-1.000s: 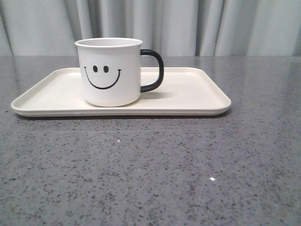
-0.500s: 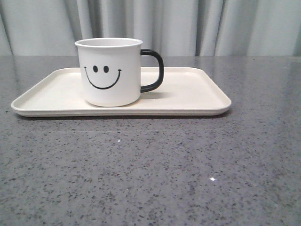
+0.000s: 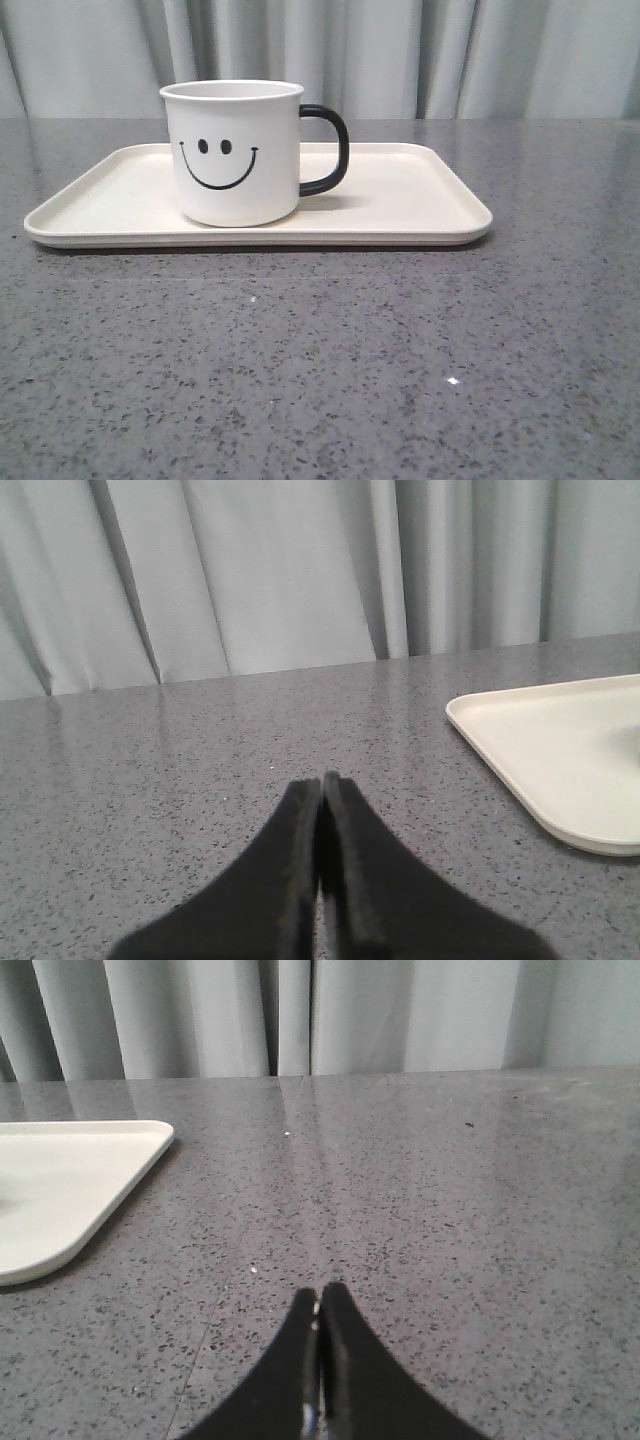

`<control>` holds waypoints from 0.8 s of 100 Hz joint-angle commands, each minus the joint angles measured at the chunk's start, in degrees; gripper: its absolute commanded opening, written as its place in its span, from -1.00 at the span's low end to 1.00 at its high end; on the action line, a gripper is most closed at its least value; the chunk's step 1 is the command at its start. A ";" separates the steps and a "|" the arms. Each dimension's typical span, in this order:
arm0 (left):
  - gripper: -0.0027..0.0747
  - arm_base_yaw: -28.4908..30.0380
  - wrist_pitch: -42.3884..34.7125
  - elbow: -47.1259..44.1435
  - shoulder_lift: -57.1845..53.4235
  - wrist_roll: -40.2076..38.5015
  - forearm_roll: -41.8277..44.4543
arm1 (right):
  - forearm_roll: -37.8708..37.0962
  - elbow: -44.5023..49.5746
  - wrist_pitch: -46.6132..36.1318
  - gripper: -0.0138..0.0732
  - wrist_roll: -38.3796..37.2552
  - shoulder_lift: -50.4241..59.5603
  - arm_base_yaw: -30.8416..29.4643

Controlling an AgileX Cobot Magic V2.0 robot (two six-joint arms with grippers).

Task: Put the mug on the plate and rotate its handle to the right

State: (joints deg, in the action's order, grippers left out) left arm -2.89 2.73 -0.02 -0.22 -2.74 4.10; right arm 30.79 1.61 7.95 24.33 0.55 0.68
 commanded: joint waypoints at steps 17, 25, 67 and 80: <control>-0.98 0.12 -4.20 -0.58 -1.69 -0.32 -0.27 | -3.27 -0.03 -4.38 -0.84 -2.68 1.25 -0.04; -0.98 0.12 -4.20 -0.58 -1.69 -0.32 -0.27 | -7.54 -0.03 -4.36 -0.84 -8.79 1.25 -0.04; -0.98 0.12 -4.20 -0.58 -1.69 -0.32 -0.27 | -23.02 -0.03 -4.25 -0.84 -23.81 1.25 -0.04; -0.98 0.12 -4.20 -0.58 -1.69 -0.32 -0.27 | -25.12 -0.03 -4.25 -0.84 -23.90 1.25 -0.04</control>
State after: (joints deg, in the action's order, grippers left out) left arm -2.89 2.73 -0.02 -0.22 -2.74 4.10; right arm 7.62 1.61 7.95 0.86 0.55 0.68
